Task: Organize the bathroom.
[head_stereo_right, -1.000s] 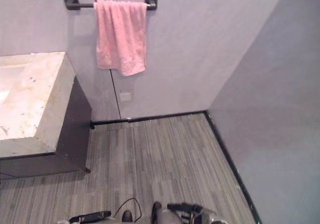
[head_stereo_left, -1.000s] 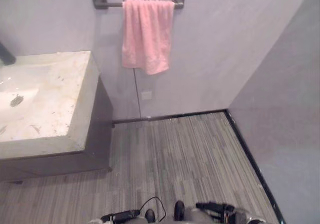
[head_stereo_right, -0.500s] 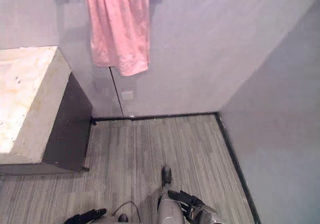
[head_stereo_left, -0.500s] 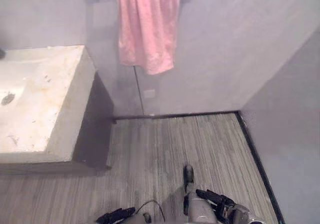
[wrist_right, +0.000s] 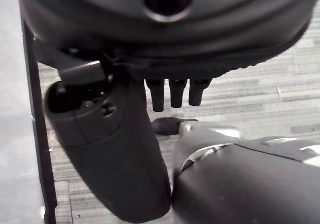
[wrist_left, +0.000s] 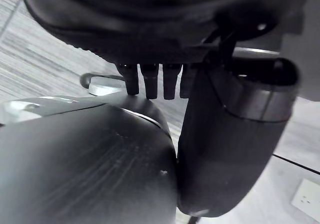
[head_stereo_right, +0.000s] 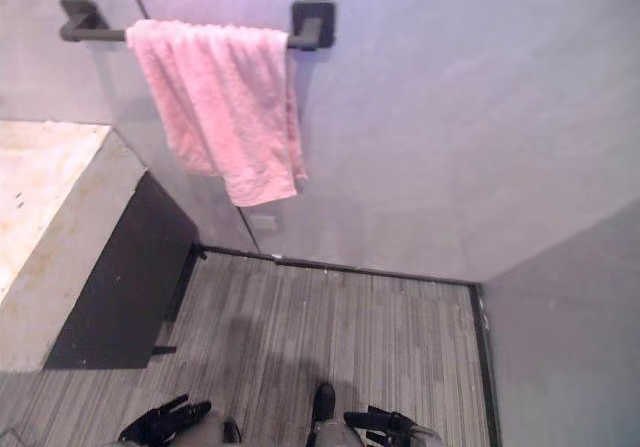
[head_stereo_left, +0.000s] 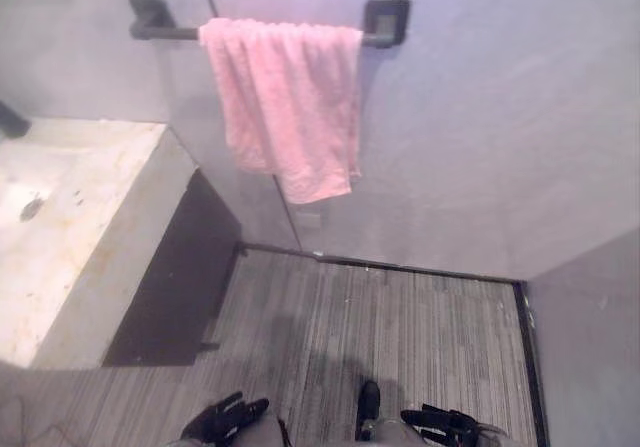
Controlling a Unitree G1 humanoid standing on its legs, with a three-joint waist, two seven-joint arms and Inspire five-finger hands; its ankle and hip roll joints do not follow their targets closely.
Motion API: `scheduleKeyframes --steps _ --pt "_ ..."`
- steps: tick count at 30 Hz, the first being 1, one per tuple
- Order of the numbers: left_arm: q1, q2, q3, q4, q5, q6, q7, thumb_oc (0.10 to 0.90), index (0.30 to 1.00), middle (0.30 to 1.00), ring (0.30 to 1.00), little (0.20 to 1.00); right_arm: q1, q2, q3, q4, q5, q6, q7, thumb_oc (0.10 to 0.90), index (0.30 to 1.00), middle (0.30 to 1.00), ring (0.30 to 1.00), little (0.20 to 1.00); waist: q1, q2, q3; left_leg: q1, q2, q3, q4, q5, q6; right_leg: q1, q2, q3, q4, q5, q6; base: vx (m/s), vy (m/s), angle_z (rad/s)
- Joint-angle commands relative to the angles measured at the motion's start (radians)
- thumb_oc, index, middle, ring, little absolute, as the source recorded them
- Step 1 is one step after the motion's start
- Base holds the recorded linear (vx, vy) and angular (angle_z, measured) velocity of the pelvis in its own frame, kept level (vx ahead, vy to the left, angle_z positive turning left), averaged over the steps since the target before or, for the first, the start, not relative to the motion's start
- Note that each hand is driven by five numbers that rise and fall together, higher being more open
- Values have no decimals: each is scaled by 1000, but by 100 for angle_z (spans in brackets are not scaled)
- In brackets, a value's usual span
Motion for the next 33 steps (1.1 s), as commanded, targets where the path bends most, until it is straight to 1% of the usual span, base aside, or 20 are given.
scheduleKeyframes --steps 1,2,3,7,13,14,17,19,21,22,23,24,25,26,27,28,30,31,32,33 --pt "139 -31 -73 66 104 3 26 800 900 900 900 900 56 -17 11 32 107 1 -18 800 900 900 900 900 21 45 50 65 -30 -69 -253 136 22 -30 1 127 -23 92 99 192 14 -17" --pt "147 -28 -56 73 139 -10 40 800 900 900 900 900 56 -15 5 33 127 -3 -27 800 900 900 900 900 33 42 50 73 -38 -86 -257 124 23 -15 -3 125 -29 92 105 285 54 -39" --pt "164 -25 -38 78 162 -27 55 800 900 900 900 900 64 -8 -6 34 123 3 -26 800 900 900 900 900 40 38 36 120 -38 -96 -286 97 25 -1 -12 113 -41 93 111 240 59 -51" --pt "181 -20 -37 77 182 -46 77 800 900 900 900 900 93 9 -12 46 119 -4 -27 800 900 900 900 900 38 49 19 173 -45 -84 -312 86 23 6 -24 102 -40 97 119 153 72 -53" --pt "192 -15 -48 63 142 -132 78 800 900 900 900 900 109 28 -21 66 151 -24 -39 800 900 900 900 900 40 78 36 193 -35 -64 -354 81 26 0 -41 83 -44 94 134 3 4 -1" --pt "200 -17 -44 60 115 -178 66 800 900 900 900 900 110 29 -25 74 153 -28 -46 800 900 900 900 900 44 83 39 195 -34 -69 -359 82 25 7 -42 79 -50 94 135 22 -16 9" --pt "226 -22 -21 25 25 -255 26 800 900 900 900 900 120 16 -43 71 138 -36 -66 800 900 900 900 900 58 87 38 199 -33 -75 -352 78 21 25 -48 65 -62 91 137 50 -18 4" --pt "233 -33 -21 7 2 -265 35 800 900 900 900 900 127 13 -49 64 126 -41 -83 800 900 900 900 900 60 87 34 201 -33 -80 -347 76 18 30 -51 62 -62 89 139 85 -11 5" --pt "222 -38 -17 -50 -59 -247 114 800 900 900 900 900 150 -5 -48 21 78 -58 -147 800 900 900 900 900 48 69 6 207 -25 -73 -329 65 20 43 -50 78 -62 80 137 178 -40 4" --pt "201 -17 8 -66 -76 -209 137 800 900 900 900 900 155 -23 -44 2 46 -66 -151 800 900 900 900 900 38 63 -2 211 -18 -68 -326 65 19 46 -46 85 -62 78 135 225 -40 9" --pt "143 50 68 -112 -121 -86 170 800 900 900 900 900 167 -73 -26 -61 2 -59 -152 800 900 900 900 900 13 55 -16 219 -6 -60 -322 68 17 52 -39 99 -62 76 132 225 -14 5" --pt "89 111 107 -160 -160 14 241 800 900 900 900 900 179 -127 -17 -148 -37 -79 -136 800 900 900 900 900 -12 50 -28 227 4 -49 -321 70 19 56 -32 113 -62 75 130 178 -1 3" --pt "89 111 107 -160 -160 14 241 800 900 900 900 900 179 -127 -17 -148 -37 -79 -136 800 900 900 900 900 -12 50 -28 227 4 -49 -321 70 19 56 -32 113 -62 75 130 142 8 -13" --pt "51 177 139 -211 -223 92 290 800 900 900 900 900 182 -168 -12 -289 -52 -70 -137 800 900 900 900 900 -35 45 -39 234 13 -38 -322 72 21 56 -26 130 -62 74 129 109 9 -25" --pt "34 216 171 -269 -268 111 385 800 900 900 900 900 188 -199 -12 -445 -70 -96 -150 800 900 900 900 900 -54 40 -48 240 21 -28 -324 73 24 55 -20 146 -62 72 127 150 9 -39" --pt "37 239 206 -351 -305 132 471 800 900 900 900 900 204 -221 -23 -638 -81 -71 -203 800 900 900 900 900 -70 36 -54 247 27 -19 -328 74 26 55 -15 160 -62 72 126 111 3 -49" --pt "45 256 244 -415 -328 90 534 800 900 900 900 900 229 -241 -55 -765 -101 -134 -272 800 900 900 900 900 -85 32 -58 254 33 -11 -333 75 27 53 -12 169 -62 73 126 63 -1 -45" --pt "53 262 276 -472 -331 94 560 800 900 900 900 900 244 -259 -98 -843 -107 -140 -283 800 900 900 900 900 -92 30 -60 260 36 -6 -337 75 27 52 -9 174 -62 73 128 46 7 -28" --pt "63 266 306 -531 -374 103 560 800 900 900 900 900 265 -273 -158 -917 -113 -172 -311 800 900 900 900 900 -100 30 -61 265 39 0 -341 75 28 51 -7 177 -62 74 129 55 20 -21" --pt "70 259 336 -599 -368 62 569 800 900 900 900 900 283 -281 -229 -985 -113 -234 -345 800 900 900 900 900 -108 32 -63 269 43 10 -340 73 26 50 -6 181 -62 72 130 45 25 -10"
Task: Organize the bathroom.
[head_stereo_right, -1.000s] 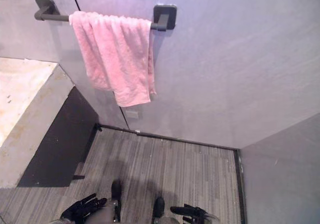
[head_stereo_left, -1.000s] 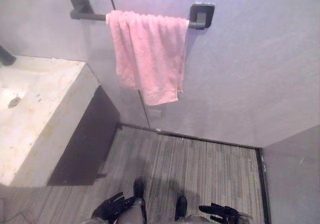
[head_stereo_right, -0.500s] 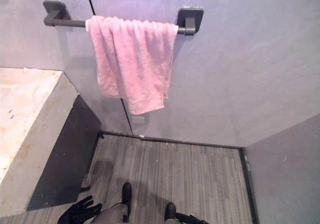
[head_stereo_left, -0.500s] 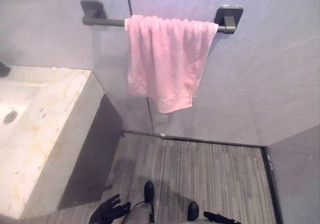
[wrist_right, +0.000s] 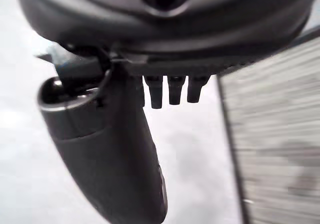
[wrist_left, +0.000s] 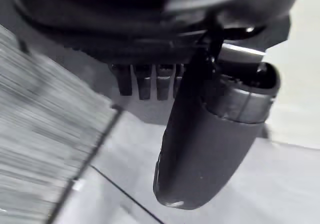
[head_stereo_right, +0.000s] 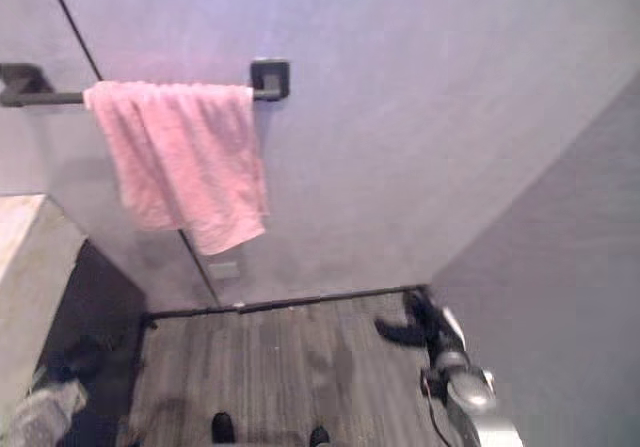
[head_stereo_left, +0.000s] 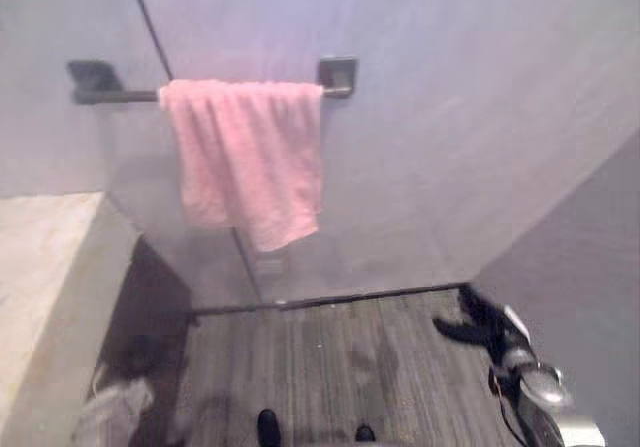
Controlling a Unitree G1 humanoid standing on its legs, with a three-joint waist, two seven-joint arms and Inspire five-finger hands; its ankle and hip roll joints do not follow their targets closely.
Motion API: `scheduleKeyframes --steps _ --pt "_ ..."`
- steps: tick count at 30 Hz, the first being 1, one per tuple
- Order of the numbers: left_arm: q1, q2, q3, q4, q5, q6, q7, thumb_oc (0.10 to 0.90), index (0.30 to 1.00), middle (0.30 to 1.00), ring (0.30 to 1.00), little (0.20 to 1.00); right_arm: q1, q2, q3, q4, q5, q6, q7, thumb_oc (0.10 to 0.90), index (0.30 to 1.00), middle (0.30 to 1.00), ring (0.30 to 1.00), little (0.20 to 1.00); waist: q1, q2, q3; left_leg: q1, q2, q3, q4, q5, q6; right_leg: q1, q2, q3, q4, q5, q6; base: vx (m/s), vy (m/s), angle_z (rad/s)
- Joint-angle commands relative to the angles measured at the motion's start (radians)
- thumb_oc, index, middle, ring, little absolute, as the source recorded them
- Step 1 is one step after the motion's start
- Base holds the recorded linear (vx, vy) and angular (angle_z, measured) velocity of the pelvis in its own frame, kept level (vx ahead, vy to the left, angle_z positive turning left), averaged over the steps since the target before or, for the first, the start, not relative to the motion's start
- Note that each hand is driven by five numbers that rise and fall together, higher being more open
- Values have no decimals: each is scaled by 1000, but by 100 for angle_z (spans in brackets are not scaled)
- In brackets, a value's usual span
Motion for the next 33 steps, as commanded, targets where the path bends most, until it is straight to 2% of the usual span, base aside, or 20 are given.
scheduleKeyframes --steps 1,3,4,6,10,11,15,19,25,30,33 --pt "-11 37 97 45 -29 -96 102 800 900 900 900 900 4 -19 -133 82 -49 -128 -116 800 900 900 900 900 28 27 0 31 69 18 45 -44 -18 -115 -29 9 -8 98 2 38 34 -4" --pt "5 32 122 -85 45 -105 109 800 900 900 900 900 15 -19 -214 4 -74 -174 -153 800 900 900 900 900 23 32 1 30 73 28 51 -47 -20 -116 -28 15 -6 98 2 32 40 -2" --pt "8 31 124 -98 71 -110 111 800 900 900 900 900 17 -20 -221 -2 -71 -182 -151 800 900 900 900 900 23 33 1 30 73 28 51 -47 -20 -117 -28 15 -6 98 2 35 32 -5" --pt "5 48 124 -223 149 -62 118 800 900 900 900 900 -4 -33 -256 -53 -71 -179 -150 800 900 900 900 900 25 36 3 31 77 30 51 -48 -23 -113 -28 17 -6 95 2 46 11 -3" --pt "12 75 107 -323 274 -34 85 800 900 900 900 900 -34 -60 -259 -102 -48 -132 -101 800 900 900 900 900 34 39 4 33 78 27 55 -44 -25 -102 -26 22 -6 93 -2 63 -10 -1" --pt "11 93 100 -359 305 -41 56 800 900 900 900 900 -46 -67 -252 -117 -57 -114 -57 800 900 900 900 900 37 40 3 35 78 27 55 -42 -27 -99 -26 22 -5 91 -2 67 -21 6" --pt "-15 173 58 -446 474 -83 -59 800 900 900 900 900 -84 -107 -218 -159 -71 -71 0 800 900 900 900 900 37 42 1 40 81 36 50 -39 -30 -98 -27 29 -1 92 -3 32 -16 4" --pt "-74 281 -26 -509 601 -153 -169 800 900 900 900 900 -156 -167 -167 -161 -81 -67 76 800 900 900 900 900 37 55 0 48 83 48 34 -31 -36 -108 -29 38 5 95 1 0 0 0" --pt "-151 339 -95 -540 603 -175 -154 800 900 900 900 900 -261 -210 -80 -172 -108 -59 94 800 900 900 900 900 47 69 -3 61 78 52 15 -28 -37 -105 -33 38 2 93 4 0 0 0" --pt "-166 346 -88 -568 569 -172 -139 800 900 900 900 900 -312 -218 -24 -206 -143 -34 106 800 900 900 900 900 59 71 -15 72 74 50 7 -29 -38 -97 -36 35 -4 93 5 0 0 0" --pt "-158 323 -62 -591 538 -125 -82 800 900 900 900 900 -352 -222 21 -235 -166 4 127 800 900 900 900 900 72 71 -23 75 72 44 6 -31 -39 -92 -37 33 -6 90 3 0 0 0"
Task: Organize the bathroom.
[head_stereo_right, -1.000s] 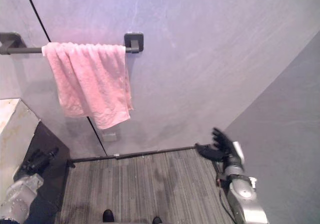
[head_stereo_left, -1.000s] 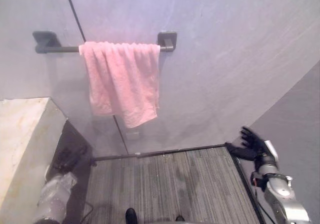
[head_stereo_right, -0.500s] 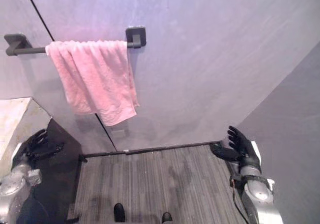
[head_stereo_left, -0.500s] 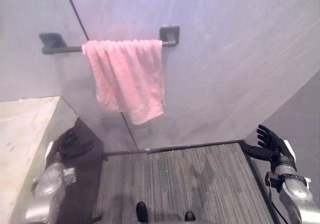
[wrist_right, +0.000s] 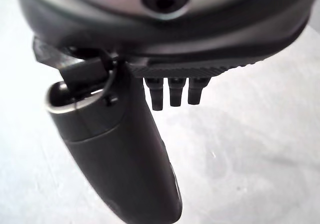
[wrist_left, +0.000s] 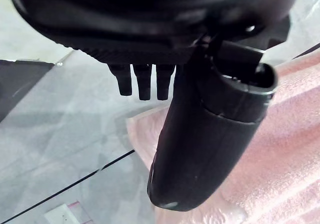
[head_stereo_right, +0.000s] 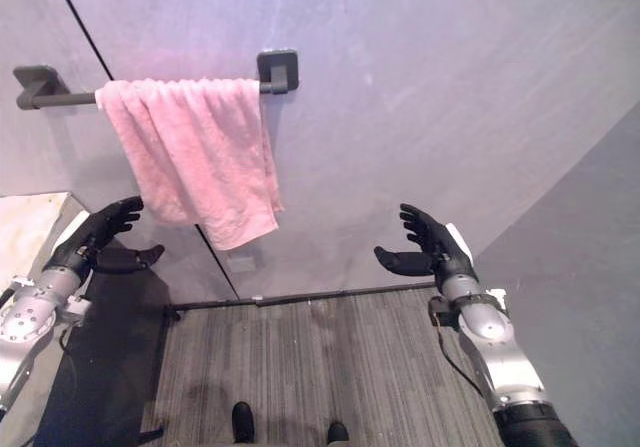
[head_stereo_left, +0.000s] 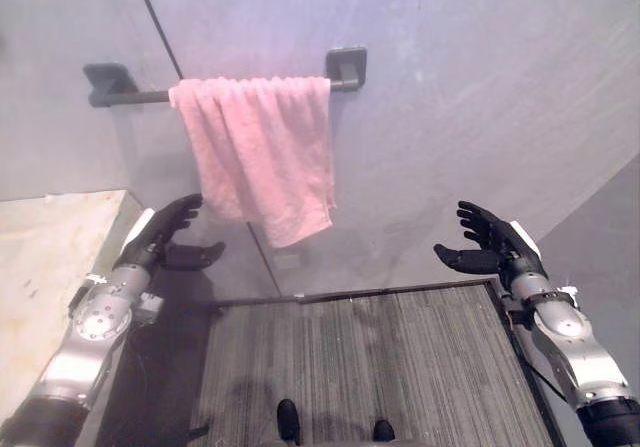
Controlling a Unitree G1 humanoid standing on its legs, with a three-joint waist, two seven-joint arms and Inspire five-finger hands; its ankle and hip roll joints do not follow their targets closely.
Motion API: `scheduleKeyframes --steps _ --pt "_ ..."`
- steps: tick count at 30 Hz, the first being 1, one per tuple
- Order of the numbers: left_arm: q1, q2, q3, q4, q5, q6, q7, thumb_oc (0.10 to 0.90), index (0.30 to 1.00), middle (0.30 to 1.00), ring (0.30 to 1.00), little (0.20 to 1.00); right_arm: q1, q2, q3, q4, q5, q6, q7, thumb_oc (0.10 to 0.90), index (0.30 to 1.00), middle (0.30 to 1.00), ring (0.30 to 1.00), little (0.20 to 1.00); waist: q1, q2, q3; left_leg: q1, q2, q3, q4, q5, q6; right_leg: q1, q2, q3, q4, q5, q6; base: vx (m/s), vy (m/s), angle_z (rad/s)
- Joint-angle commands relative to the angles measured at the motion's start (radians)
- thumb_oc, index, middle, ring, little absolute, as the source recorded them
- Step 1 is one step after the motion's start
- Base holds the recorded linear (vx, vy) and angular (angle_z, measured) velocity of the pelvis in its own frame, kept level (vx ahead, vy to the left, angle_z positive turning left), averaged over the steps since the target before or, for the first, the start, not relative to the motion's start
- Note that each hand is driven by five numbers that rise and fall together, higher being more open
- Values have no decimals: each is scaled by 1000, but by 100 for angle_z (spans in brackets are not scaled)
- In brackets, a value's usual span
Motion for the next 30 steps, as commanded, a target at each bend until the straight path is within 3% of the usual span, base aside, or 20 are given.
scheduleKeyframes --steps 1,5,6,9,17,18,21,30 --pt "-103 39 102 -59 -26 -52 108 800 900 900 900 900 -140 -98 16 -132 -46 -38 17 800 900 900 900 900 14 -12 -52 87 83 38 7 -34 -43 -81 -27 28 -6 79 2 0 0 0" --pt "-112 21 107 -47 -19 -39 169 800 900 900 900 900 -177 -95 49 -142 -56 -13 28 800 900 900 900 900 20 -15 -54 86 83 34 13 -35 -45 -78 -26 27 -5 78 0 10 -5 0" --pt "-131 4 111 -40 -9 -35 223 800 900 900 900 900 -230 -93 98 -166 -76 33 23 800 900 900 900 900 29 -21 -57 87 83 25 18 -37 -47 -71 -26 25 -4 75 -2 62 -26 4" --pt "-144 0 109 -57 13 -28 240 800 900 900 900 900 -269 -93 127 -186 -92 62 4 800 900 900 900 900 36 -25 -61 92 83 19 16 -39 -48 -65 -26 24 -5 73 -2 46 -19 6" --pt "-204 7 78 -126 -5 36 142 800 900 900 900 900 -412 -112 176 -246 -288 136 -9 800 900 900 900 900 48 -23 -69 96 80 5 3 -41 -48 -66 -22 28 -6 74 3 27 -11 6" --pt "-212 9 72 -129 7 39 137 800 900 900 900 900 -427 -116 184 -255 -330 161 34 800 900 900 900 900 48 -22 -68 93 80 3 4 -41 -49 -69 -22 29 -5 74 4 0 0 0" --pt "-267 44 31 -130 31 20 84 800 900 900 900 900 -514 -139 238 -273 -368 189 11 800 900 900 900 900 45 -19 -60 83 80 -1 1 -38 -48 -82 -18 38 -5 81 3 0 0 0" --pt "-356 101 -15 -91 -9 -11 16 800 900 900 900 900 -639 -155 312 -260 -349 214 4 800 900 900 900 900 46 -14 -54 80 78 3 -2 -39 -45 -90 -20 41 -5 87 5 -5 -1 2"
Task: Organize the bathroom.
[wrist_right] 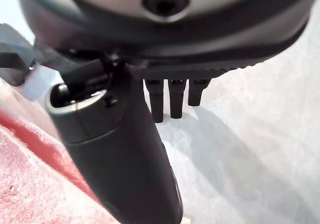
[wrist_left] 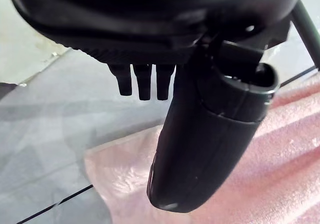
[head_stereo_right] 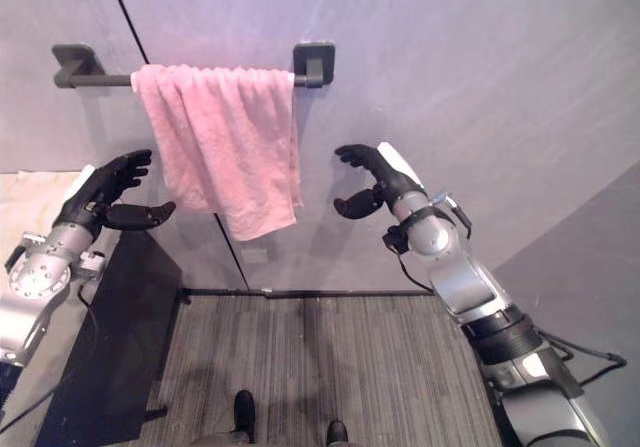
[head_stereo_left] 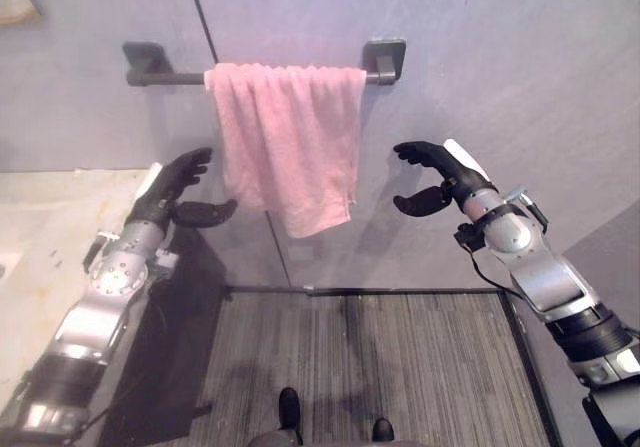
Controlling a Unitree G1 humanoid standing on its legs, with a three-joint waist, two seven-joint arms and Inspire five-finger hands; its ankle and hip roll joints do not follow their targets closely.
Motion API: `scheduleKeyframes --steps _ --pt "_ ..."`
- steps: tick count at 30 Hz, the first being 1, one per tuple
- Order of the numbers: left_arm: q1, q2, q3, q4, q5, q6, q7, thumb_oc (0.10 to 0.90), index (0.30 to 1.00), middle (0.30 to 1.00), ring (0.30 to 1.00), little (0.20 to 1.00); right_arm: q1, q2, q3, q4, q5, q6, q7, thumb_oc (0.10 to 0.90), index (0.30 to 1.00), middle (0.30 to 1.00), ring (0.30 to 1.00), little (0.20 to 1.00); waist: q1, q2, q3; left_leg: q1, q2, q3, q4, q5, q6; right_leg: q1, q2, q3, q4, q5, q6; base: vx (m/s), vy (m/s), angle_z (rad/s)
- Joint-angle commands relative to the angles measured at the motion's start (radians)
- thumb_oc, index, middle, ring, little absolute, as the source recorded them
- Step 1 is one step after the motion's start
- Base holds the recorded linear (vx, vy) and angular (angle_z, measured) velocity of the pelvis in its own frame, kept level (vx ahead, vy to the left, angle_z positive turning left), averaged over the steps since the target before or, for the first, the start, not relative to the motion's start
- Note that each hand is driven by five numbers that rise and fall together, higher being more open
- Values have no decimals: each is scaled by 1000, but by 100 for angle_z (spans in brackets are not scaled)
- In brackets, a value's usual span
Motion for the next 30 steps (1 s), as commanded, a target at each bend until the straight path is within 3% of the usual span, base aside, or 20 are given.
scheduleKeyframes --steps 1,6,14,30 --pt "-154 79 14 -27 -13 -115 -3 800 900 900 900 900 -218 -46 51 -96 -32 -48 -36 800 900 900 900 900 8 -6 -76 100 86 35 -2 -52 -48 -88 -20 67 -6 85 6 0 0 0" --pt "-180 84 2 -14 -26 -113 -4 800 900 900 900 900 -276 -34 81 -88 -11 -24 -32 800 900 900 900 900 14 -5 -75 98 84 34 -2 -52 -48 -89 -22 64 -6 85 6 0 0 0" --pt "-237 46 -32 22 -10 -101 -17 800 900 900 900 900 -403 52 167 -57 41 43 -2 800 900 900 900 900 37 -15 -81 106 80 26 -2 -58 -45 -82 -25 58 -8 83 4 24 7 0" --pt "-327 29 -81 93 20 -111 -21 800 900 900 900 900 -498 185 239 127 94 17 -60 800 900 900 900 900 81 -35 -104 110 79 -1 -2 -61 -38 -65 -27 26 -8 80 2 35 -5 4"
